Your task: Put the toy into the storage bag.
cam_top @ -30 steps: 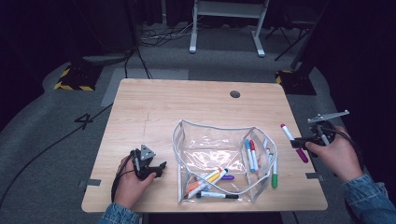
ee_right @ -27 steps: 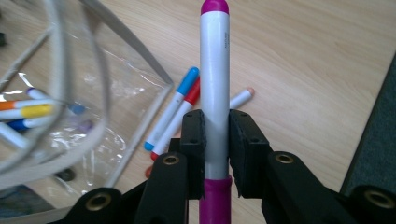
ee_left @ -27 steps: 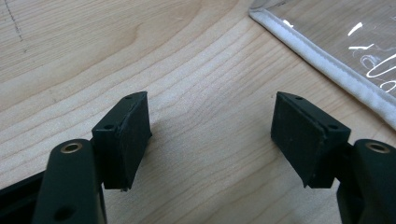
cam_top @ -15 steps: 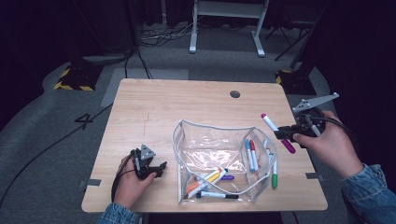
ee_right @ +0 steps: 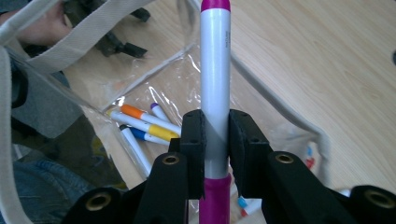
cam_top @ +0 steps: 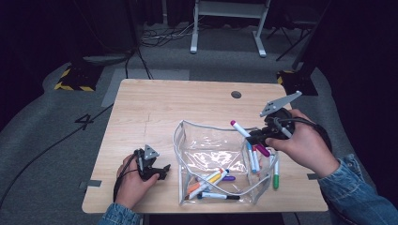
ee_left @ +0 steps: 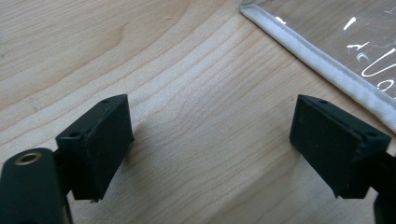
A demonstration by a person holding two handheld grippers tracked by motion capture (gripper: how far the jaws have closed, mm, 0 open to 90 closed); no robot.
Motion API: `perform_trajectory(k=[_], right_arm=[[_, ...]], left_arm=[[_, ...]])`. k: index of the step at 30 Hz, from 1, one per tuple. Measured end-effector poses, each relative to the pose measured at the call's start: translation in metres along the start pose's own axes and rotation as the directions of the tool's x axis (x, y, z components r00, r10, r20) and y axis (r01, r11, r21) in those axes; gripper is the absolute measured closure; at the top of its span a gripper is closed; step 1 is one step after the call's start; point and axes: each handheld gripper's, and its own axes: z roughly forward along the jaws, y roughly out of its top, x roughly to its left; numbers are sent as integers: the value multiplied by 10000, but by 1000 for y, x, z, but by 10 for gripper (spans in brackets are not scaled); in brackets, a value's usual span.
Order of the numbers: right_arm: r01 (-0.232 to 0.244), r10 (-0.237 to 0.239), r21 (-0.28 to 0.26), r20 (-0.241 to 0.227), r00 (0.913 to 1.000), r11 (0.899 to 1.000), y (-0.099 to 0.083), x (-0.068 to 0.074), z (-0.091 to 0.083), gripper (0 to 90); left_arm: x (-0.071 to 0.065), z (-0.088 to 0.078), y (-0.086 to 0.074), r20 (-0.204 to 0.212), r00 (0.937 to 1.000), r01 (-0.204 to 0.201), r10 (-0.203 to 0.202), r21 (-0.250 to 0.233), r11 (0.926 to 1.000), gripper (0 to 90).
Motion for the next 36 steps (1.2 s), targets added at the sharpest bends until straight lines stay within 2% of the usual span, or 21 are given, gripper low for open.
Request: perform_trajectory(k=[6,11,14,21,24,31,36], right_arm=[[568,-549,383,-484,9973,9976,12,14,20,769],[981,-899,886,-928,9916,9912,17,24,41,769],[1233,-1092,1228,-1153,9873,9847,19,30,57,769],[1545,-1257,1962,-1517,9804,9683,19,40,92,769],[1697,-1339,2280,-1645,9772,9588,17,43,106,769],[2058,-1528,3105,-1866,9705,9280,12,50,130,769],[2426,-1760,3683,-2052,9628,8975,5,56,145,769]], left_arm=[[0,0,1,29,9999,-105,105,93,9999,103],[-1,1,1,75,9999,-116,115,160,9998,79],[0,1,1,194,9996,-203,198,270,9994,63],[-1,2,1,103,9997,-236,234,229,9995,39],[-1,2,1,173,9996,-243,239,244,9994,34],[-1,2,1,191,9996,-225,220,264,9994,30],[-1,2,1,164,9996,-241,236,268,9994,28]])
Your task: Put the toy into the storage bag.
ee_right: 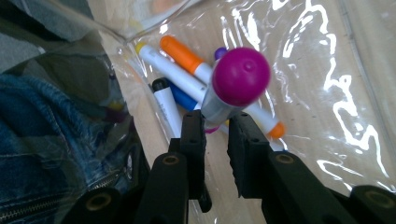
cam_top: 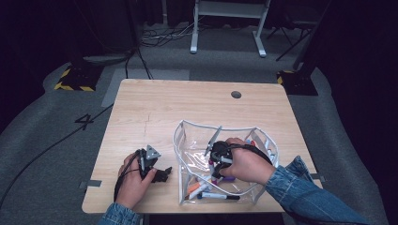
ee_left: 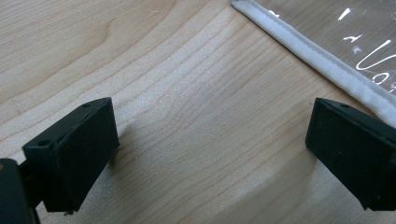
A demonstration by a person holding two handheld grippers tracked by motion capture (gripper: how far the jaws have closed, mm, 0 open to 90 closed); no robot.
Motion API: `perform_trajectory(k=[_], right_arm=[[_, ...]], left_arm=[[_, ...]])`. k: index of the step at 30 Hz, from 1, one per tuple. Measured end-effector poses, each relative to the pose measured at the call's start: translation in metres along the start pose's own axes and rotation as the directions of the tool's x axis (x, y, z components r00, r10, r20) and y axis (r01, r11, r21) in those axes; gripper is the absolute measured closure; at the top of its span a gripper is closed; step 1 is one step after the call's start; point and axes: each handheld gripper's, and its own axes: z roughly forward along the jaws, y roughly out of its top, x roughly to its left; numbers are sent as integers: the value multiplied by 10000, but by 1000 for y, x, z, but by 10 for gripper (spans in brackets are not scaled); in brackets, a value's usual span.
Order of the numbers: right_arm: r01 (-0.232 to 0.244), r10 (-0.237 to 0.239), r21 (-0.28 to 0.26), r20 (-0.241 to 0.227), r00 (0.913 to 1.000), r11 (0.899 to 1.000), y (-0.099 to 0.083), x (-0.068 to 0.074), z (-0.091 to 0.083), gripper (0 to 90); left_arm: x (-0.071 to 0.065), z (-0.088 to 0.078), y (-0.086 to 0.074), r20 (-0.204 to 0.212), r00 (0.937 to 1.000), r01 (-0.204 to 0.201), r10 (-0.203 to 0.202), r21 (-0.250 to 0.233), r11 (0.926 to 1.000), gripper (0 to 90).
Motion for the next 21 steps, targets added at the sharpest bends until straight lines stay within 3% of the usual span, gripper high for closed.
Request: perform_trajectory(k=[7,10,11,12,14,16,21], right_arm=[[334,-335,718,-6,9994,9969,1,6,16,769],[462,-461,793,-30,9989,9958,2,7,18,767],[472,-463,815,-136,9988,9956,2,7,19,713],[389,-372,739,-242,9990,9965,2,7,20,624],[381,-380,36,-133,9992,9993,2,8,17,542],[595,-594,-204,35,9982,9980,3,9,10,513],[592,-558,-1346,291,9980,9891,1,10,-18,492]], left_arm=[[0,0,0,5,10000,3,-3,3,10000,27],[0,0,0,31,10000,12,-12,2,10000,27],[0,0,0,6,10000,-2,2,3,10000,27],[0,0,0,31,10000,12,-12,1,10000,27],[0,0,0,14,10000,6,-6,2,10000,27],[0,0,0,19,10000,6,-6,0,10000,27],[0,0,0,12,10000,9,-9,3,10000,26]])
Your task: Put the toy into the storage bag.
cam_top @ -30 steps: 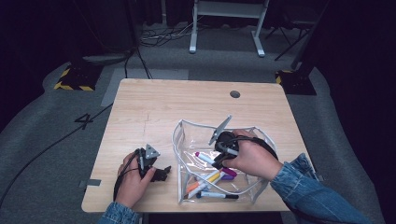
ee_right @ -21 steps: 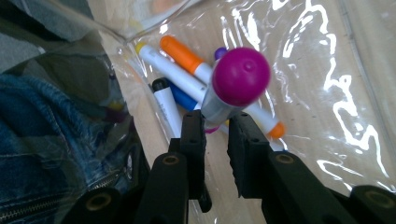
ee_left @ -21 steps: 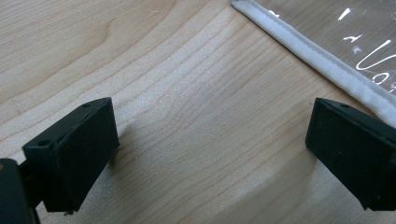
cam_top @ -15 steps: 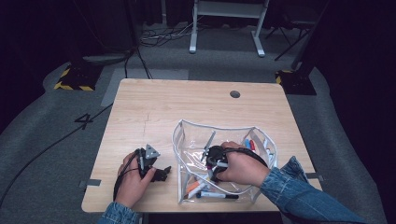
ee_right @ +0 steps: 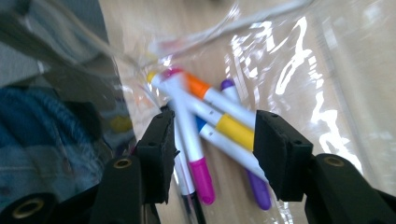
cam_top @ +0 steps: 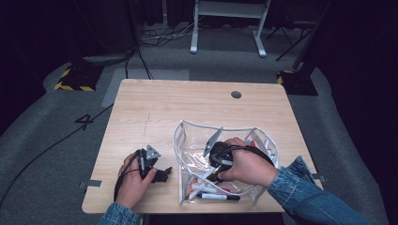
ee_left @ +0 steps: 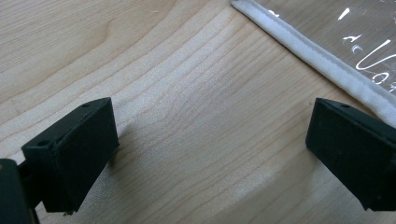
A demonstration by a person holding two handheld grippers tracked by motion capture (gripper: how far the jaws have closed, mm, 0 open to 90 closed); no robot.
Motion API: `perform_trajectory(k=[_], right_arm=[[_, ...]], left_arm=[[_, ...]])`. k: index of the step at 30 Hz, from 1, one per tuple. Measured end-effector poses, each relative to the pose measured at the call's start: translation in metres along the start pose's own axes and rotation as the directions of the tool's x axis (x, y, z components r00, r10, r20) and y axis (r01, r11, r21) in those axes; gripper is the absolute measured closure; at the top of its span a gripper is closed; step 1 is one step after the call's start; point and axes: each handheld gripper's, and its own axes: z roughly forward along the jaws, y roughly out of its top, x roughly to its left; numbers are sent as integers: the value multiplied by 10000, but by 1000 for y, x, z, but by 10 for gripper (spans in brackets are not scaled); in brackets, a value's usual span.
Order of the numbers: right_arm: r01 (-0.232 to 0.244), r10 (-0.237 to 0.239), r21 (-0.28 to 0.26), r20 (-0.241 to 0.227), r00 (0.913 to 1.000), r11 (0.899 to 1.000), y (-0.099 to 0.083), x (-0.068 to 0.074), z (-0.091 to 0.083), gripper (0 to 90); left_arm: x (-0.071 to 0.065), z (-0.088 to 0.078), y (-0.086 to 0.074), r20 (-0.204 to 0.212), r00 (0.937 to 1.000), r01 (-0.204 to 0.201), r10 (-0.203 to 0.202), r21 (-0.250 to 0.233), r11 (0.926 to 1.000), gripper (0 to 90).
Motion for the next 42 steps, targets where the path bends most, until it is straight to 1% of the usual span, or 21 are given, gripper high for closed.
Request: perform_trajectory(k=[4,7,9,11,13,16,19,21,22,23,24,26,28,30,32,34,36,37,38,41,42], right_arm=[[-159,200,-944,421,9989,9954,-3,-3,-27,495],[-394,526,-1623,773,9956,9860,-9,-7,-49,509],[-683,907,-2078,1001,9908,9758,-15,-12,-64,519],[-863,1208,-2501,1262,9846,9644,-24,-17,-79,520],[-1099,1593,-2916,1516,9755,9502,-35,-22,-93,519],[-1507,2192,-3221,1882,9574,9346,-55,-29,-109,524],[-1948,2807,-3494,2147,9355,9165,-76,-38,-121,525],[-2191,3166,-3774,2191,9229,8998,-90,-43,-127,514],[-2332,3390,-3974,2203,9146,8875,-97,-46,-129,511],[-2498,3604,-4058,2233,9057,8792,-104,-48,-132,512],[-2573,3727,-4092,2324,8984,8754,-111,-51,-134,516],[-2836,4061,-4196,2384,8822,8623,-124,-56,-138,521],[-3059,4355,-4244,2515,8643,8522,-137,-60,-141,523],[-3302,4658,-4335,2559,8471,8385,-150,-65,-141,521],[-3623,4969,-4300,2571,8289,8269,-162,-70,-138,513],[-3919,5222,-4204,2591,8125,8184,-174,-75,-131,508],[-4264,5477,-4071,2508,7982,8078,-185,-80,-121,505],[-4399,5567,-4000,2466,7933,8040,-190,-82,-115,504],[-4578,5691,-3910,2420,7858,7985,-195,-84,-108,503],[-4902,5840,-3564,2341,7773,7954,-207,-89,-87,502],[-5055,5937,-3470,2270,7720,7900,-211,-90,-81,502]], left_arm=[[0,0,0,-10,10000,-7,7,5,10000,26],[0,0,0,-71,10000,-18,18,16,10000,26],[0,0,0,-44,10000,5,-5,32,10000,26],[0,0,0,-26,10000,-1,1,12,10000,26],[0,0,0,-6,10000,8,-8,16,10000,26],[0,0,0,-45,10000,-7,7,17,10000,26],[0,0,0,-21,10000,3,-2,16,10000,26],[0,0,0,-44,10000,1,-1,26,10000,26],[0,0,0,-57,10000,-5,5,19,10000,25],[0,0,0,-47,10000,-1,1,29,10000,26],[0,0,0,-39,10000,0,0,20,10000,26],[0,0,0,11,10000,29,-29,5,10000,24],[0,0,0,-9,10000,28,-28,9,10000,24],[0,0,0,-10,10000,29,-29,9,10000,24],[0,0,0,-10,10000,32,-32,9,10000,24],[0,0,0,-60,10000,-3,3,9,10000,24],[0,0,0,-26,10000,8,-8,3,10000,24],[0,0,0,-19,10000,15,-15,2,10000,24],[0,0,0,-51,10000,6,-6,7,10000,24],[0,0,0,-38,10000,13,-13,9,10000,24],[0,0,0,-25,10000,21,-21,9,10000,24]])
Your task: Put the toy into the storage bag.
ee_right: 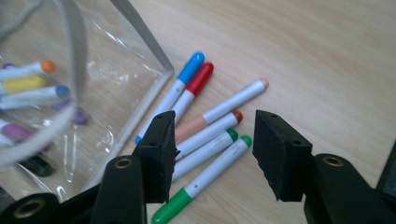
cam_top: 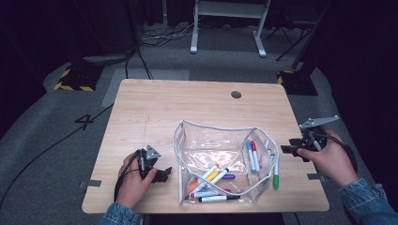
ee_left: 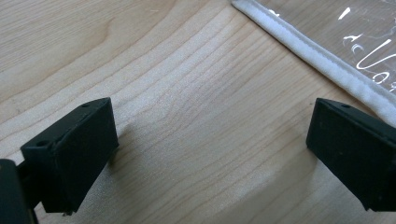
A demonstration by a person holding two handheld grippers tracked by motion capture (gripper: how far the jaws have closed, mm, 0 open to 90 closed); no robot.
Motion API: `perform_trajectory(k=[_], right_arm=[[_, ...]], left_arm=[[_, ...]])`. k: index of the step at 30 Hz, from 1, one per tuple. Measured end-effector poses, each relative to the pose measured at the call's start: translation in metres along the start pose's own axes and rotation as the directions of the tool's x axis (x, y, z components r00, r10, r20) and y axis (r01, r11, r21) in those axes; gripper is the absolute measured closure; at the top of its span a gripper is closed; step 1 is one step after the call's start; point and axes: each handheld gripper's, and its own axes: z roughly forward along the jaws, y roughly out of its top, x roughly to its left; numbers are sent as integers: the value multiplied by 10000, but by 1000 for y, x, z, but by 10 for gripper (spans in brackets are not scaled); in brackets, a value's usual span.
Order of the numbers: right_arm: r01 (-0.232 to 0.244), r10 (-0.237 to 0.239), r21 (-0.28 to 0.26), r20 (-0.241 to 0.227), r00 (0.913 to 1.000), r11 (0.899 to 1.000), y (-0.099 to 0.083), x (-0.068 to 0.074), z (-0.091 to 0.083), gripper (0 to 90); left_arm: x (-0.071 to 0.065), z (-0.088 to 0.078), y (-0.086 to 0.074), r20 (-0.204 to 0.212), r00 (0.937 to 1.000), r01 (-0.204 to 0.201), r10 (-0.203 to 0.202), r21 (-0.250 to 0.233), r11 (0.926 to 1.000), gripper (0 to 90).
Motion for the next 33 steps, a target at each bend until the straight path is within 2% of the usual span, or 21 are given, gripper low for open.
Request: perform_trajectory(k=[9,16,20,23,25,28,31,33], right_arm=[[-507,520,1051,-93,9986,9932,-39,-7,51,495],[-866,910,1436,-243,9956,9858,-60,-9,79,505],[-933,941,1742,32,9956,9803,-66,-12,84,568],[-1055,963,2028,546,9939,9735,-70,-17,82,684],[-1259,1060,2223,993,9894,9668,-72,-20,79,758],[-1566,1299,2230,1297,9830,9622,-73,-22,78,769],[-1844,1580,2243,1302,9788,9569,-73,-25,77,770],[-1870,1624,2220,1246,9788,9569,-73,-26,75,771]], left_arm=[[0,0,0,15,10000,9,-9,0,10000,24],[0,0,0,-7,10000,-9,9,5,10000,23],[0,0,0,13,10000,8,-8,2,10000,24],[0,0,0,-48,10000,-34,34,4,10000,23],[0,0,0,-52,10000,-35,35,1,10000,23],[0,0,0,-14,10000,-11,11,6,10000,23],[0,0,0,-12,10000,-9,9,3,10000,23],[0,0,0,-13,10000,-14,14,7,10000,24]])
